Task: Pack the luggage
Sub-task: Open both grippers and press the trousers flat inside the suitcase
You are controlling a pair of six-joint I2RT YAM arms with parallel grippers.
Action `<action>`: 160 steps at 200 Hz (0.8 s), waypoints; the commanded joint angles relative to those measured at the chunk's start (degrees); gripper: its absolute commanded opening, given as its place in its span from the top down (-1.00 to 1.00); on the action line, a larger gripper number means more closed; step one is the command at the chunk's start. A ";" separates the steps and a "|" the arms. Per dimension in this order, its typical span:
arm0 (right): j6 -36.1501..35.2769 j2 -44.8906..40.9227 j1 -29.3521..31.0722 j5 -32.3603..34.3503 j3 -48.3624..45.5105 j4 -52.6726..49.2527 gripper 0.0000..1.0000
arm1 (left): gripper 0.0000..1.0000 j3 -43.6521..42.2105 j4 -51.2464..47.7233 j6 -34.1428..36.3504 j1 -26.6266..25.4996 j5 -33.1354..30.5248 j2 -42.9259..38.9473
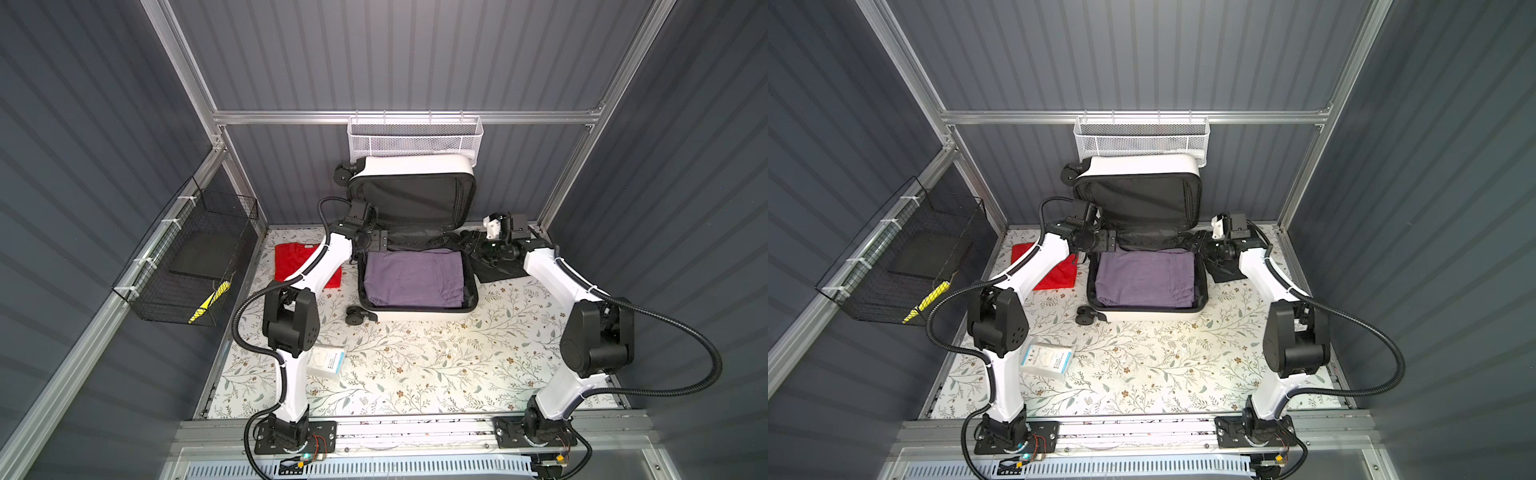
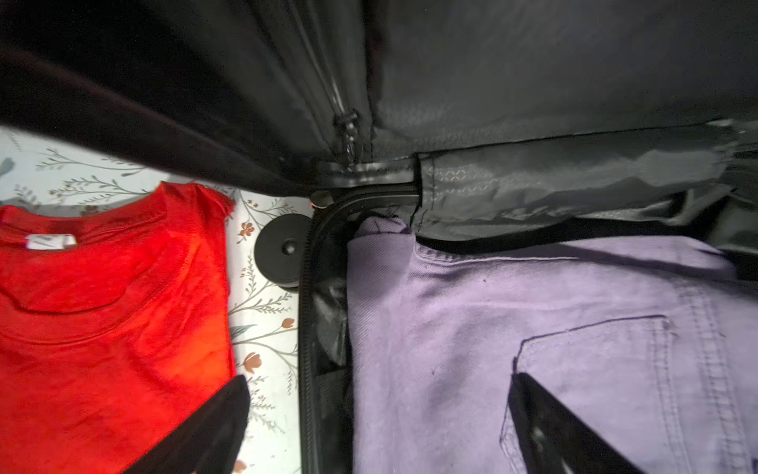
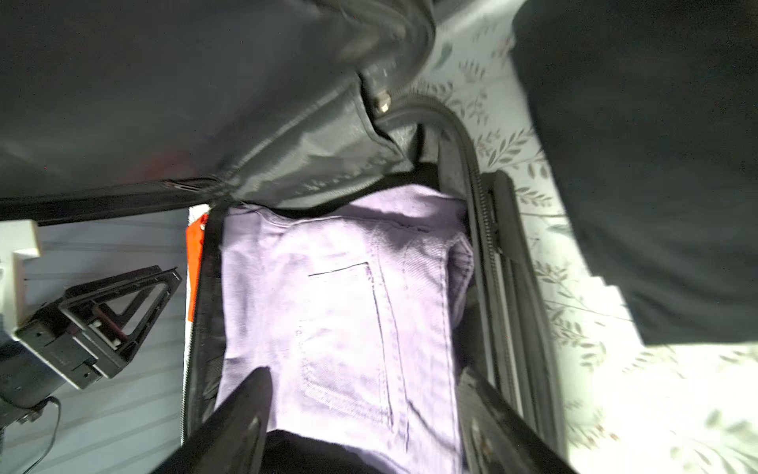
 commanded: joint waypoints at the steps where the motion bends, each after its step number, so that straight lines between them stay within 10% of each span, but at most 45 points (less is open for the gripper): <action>1: -0.95 -2.34 0.72 0.00 -0.34 -2.53 -0.46 | -0.99 -0.21 -1.45 0.30 0.25 4.40 -5.33; 160: 3.22 17.10 9.50 8.93 8.11 -7.27 -0.43 | -0.99 -19.43 7.50 -6.02 -5.43 5.67 -4.54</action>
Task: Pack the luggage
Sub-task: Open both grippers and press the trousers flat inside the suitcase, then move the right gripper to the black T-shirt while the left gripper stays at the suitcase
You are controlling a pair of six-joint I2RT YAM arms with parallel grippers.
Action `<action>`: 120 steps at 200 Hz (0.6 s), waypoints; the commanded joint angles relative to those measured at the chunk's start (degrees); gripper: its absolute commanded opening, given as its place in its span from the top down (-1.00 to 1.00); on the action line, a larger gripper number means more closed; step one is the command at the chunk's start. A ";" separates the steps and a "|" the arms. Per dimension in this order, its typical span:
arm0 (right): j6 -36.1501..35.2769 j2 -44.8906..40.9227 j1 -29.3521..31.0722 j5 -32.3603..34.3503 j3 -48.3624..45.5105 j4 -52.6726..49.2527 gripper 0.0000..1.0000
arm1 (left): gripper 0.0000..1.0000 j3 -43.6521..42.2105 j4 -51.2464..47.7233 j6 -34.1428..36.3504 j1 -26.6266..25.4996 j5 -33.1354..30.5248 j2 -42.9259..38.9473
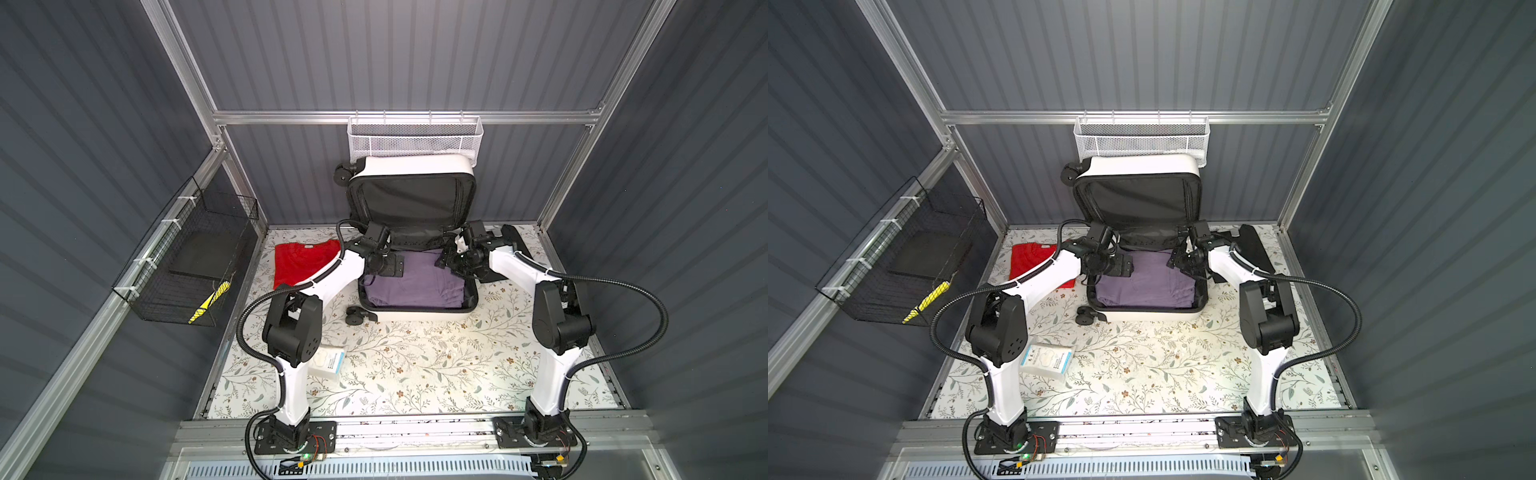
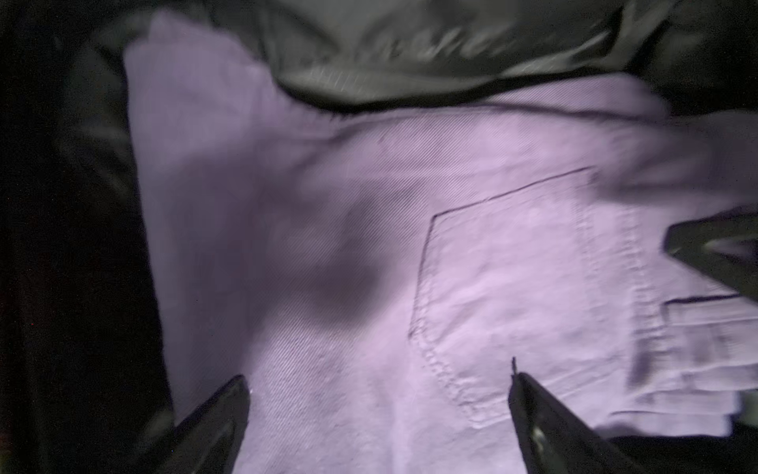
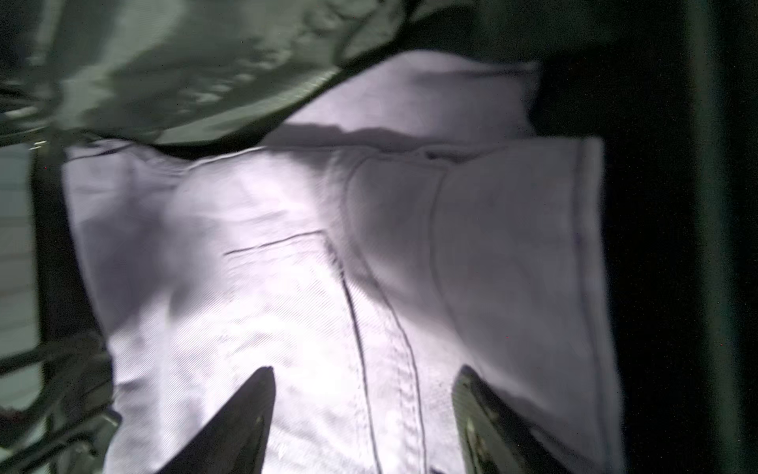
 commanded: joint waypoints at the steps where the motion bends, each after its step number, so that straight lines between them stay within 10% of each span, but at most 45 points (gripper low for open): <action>1: 0.73 0.90 0.27 0.68 1.68 -2.00 -0.43 | -0.99 -3.52 2.30 -2.03 0.30 -1.50 -2.08; 120: 0.53 -21.52 -17.29 -1.39 -7.20 -3.18 -0.48 | -0.99 1.88 0.96 -2.01 0.57 2.25 -7.34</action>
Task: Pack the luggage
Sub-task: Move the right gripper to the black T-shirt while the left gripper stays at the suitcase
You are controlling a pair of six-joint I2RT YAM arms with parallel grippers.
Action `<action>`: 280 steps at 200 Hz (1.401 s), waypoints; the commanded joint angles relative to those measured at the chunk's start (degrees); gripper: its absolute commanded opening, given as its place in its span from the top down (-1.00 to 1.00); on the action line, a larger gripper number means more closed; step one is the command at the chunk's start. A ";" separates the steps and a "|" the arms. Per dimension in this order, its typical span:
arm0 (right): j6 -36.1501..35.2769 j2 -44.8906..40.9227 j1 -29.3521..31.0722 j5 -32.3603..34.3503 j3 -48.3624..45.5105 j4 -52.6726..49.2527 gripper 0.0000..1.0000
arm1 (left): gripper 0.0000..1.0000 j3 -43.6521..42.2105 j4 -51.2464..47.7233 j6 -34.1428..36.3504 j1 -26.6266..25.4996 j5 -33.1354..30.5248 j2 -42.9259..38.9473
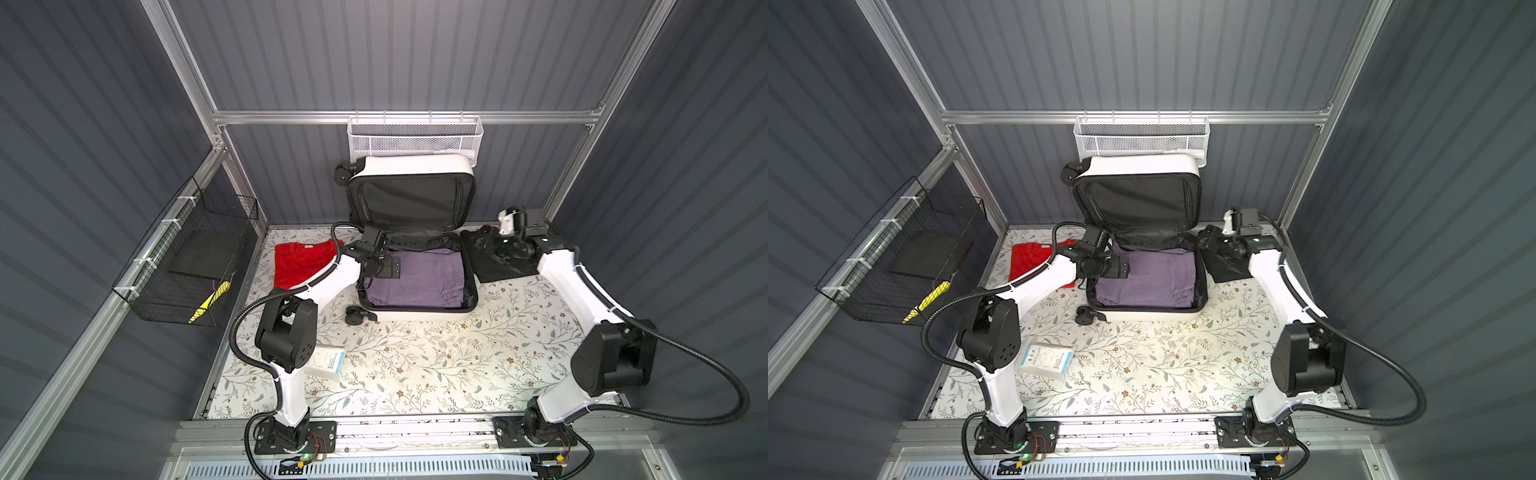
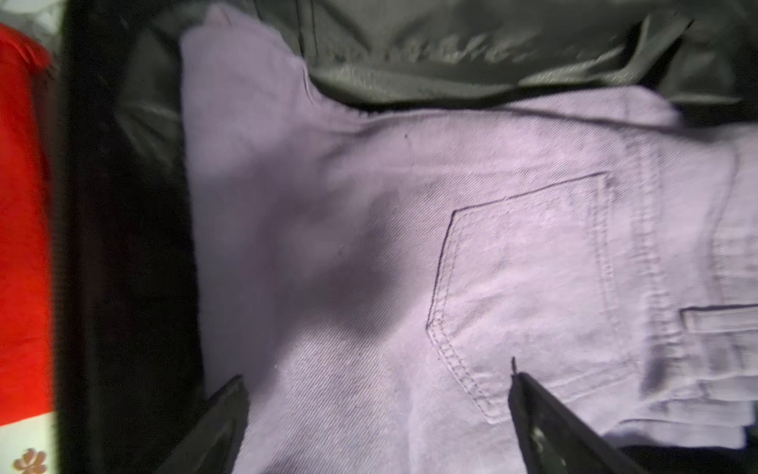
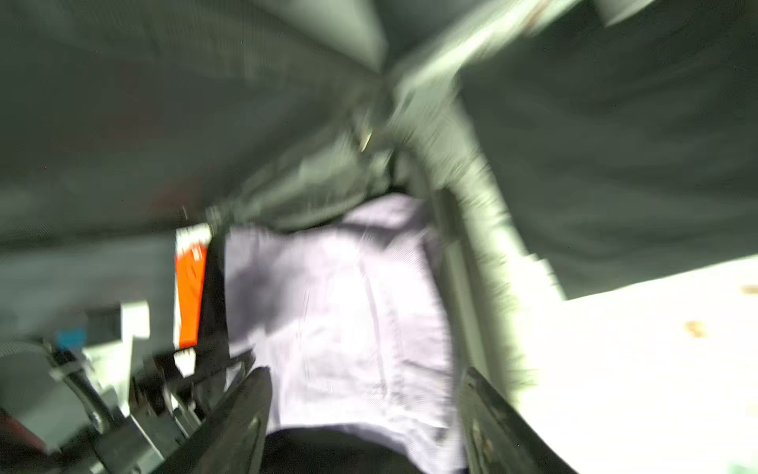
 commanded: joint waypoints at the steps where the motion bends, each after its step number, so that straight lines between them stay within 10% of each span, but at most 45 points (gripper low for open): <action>1: 1.39 1.97 -4.34 -0.34 -2.06 -1.65 -0.48 | -0.99 4.11 -1.57 -0.61 0.26 3.29 -3.66; 172: 3.22 42.69 -8.12 9.06 31.31 -15.60 -0.48 | -0.99 3.57 3.25 -7.09 -1.03 14.77 -9.58; 280: 11.41 35.22 -11.37 7.29 10.89 -11.98 -0.37 | -1.00 3.61 4.26 -9.01 -3.32 15.78 -10.46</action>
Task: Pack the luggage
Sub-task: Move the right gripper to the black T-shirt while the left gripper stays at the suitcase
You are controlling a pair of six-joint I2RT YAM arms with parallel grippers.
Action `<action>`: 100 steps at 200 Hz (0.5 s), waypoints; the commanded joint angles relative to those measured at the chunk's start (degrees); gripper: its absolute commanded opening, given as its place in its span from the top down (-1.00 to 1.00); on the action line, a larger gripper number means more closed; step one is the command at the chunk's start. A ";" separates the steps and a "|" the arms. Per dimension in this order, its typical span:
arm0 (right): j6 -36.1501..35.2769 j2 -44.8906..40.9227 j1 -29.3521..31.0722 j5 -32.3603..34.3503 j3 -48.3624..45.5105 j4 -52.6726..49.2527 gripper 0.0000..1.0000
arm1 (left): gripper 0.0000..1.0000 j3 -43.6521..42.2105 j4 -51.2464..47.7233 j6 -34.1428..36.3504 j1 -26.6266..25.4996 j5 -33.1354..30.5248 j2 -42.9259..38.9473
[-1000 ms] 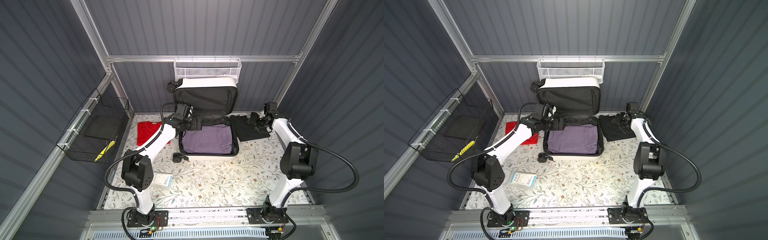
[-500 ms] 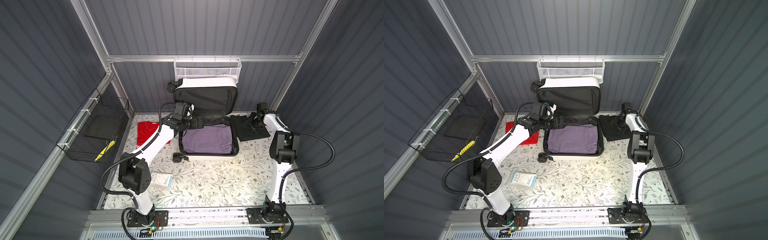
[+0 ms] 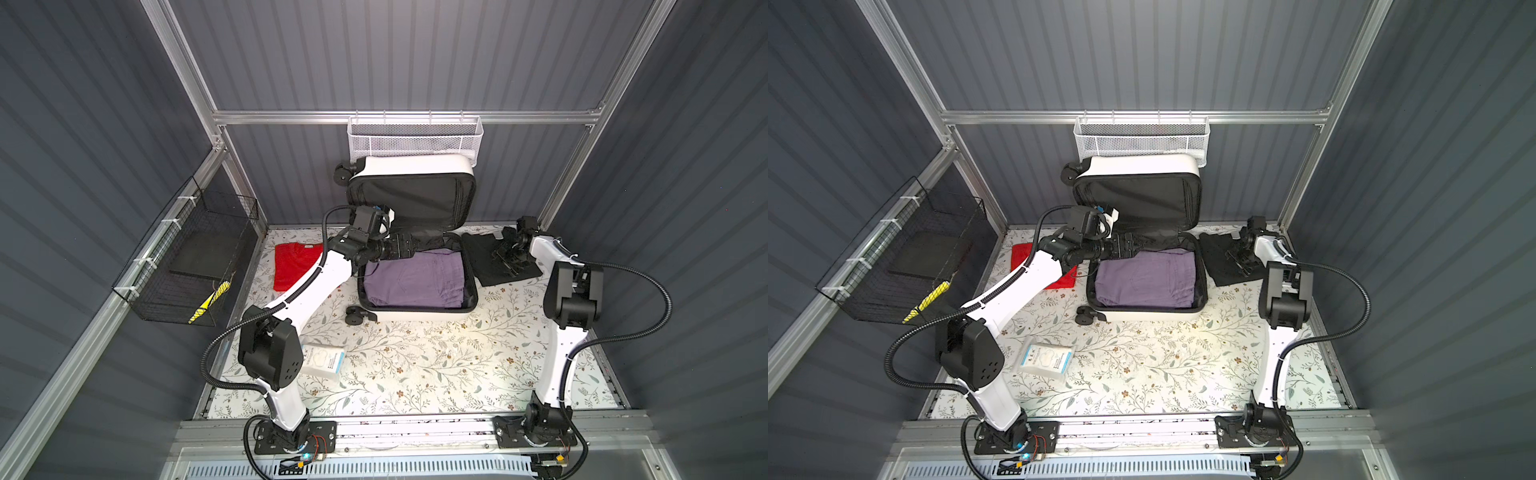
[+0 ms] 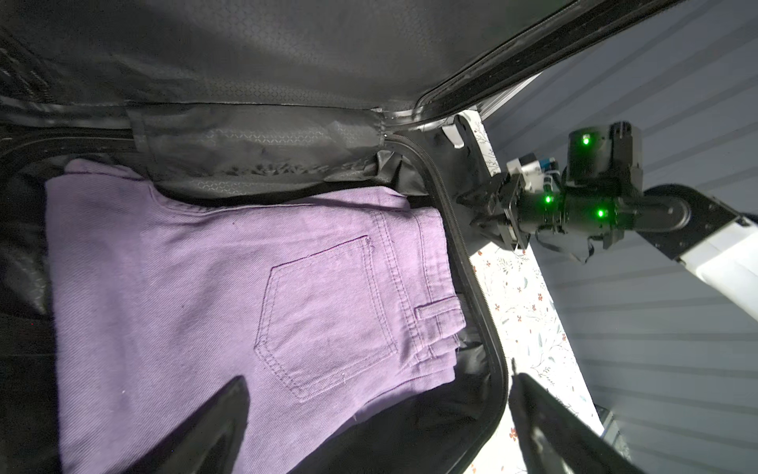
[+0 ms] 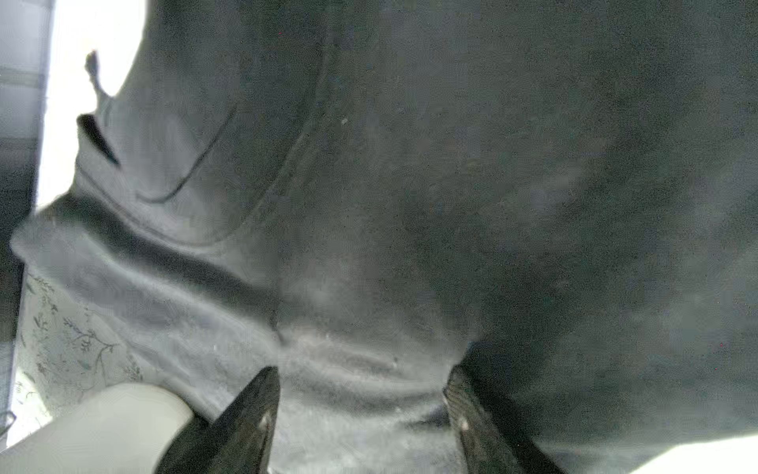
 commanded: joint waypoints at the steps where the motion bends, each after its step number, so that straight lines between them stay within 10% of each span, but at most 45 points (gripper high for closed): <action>1: 2.80 -1.05 -0.97 0.35 -6.04 -4.41 -0.37 | -1.00 -0.27 0.50 -1.28 -0.95 1.44 -2.00; 100: 4.91 -17.81 -1.25 0.06 -32.35 0.35 -0.38 | -0.99 -1.50 0.81 -3.43 -3.55 2.16 -3.71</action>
